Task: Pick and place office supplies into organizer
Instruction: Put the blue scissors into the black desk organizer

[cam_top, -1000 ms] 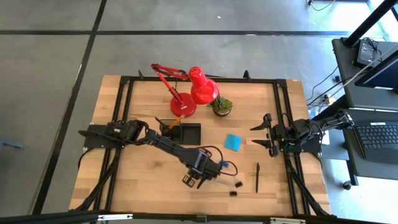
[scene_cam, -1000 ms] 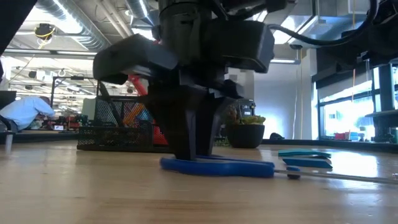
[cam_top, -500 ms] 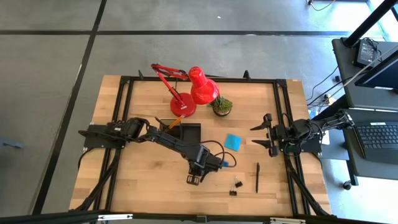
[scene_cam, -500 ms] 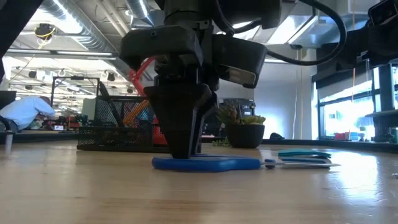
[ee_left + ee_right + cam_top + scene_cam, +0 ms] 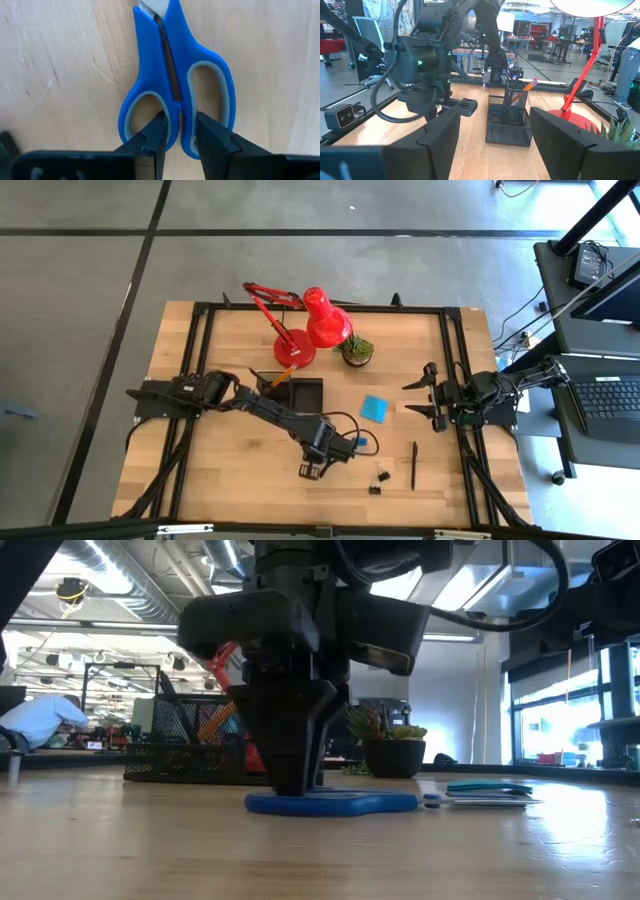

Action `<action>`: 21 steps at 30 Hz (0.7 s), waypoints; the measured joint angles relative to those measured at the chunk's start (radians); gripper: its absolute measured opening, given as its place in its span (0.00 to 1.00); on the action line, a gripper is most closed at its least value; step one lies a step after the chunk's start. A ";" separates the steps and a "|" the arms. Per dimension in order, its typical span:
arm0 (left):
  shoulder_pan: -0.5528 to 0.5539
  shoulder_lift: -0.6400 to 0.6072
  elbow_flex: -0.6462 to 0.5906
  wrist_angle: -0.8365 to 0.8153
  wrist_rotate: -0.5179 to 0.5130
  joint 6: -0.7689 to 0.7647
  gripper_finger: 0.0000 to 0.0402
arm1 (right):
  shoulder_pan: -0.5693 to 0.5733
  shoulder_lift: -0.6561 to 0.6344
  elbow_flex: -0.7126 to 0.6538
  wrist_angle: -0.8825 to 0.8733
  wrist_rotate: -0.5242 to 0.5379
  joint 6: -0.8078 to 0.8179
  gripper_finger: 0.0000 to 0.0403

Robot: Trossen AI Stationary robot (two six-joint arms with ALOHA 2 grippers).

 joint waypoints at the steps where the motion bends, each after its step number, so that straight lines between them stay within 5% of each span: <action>1: -0.003 0.000 0.000 0.000 -0.012 0.009 0.20 | 0.000 0.000 0.000 0.000 0.000 0.000 0.60; 21: -0.010 -0.058 -0.010 -0.102 -0.069 0.025 0.19 | 0.000 0.000 0.000 0.000 0.000 -0.005 0.60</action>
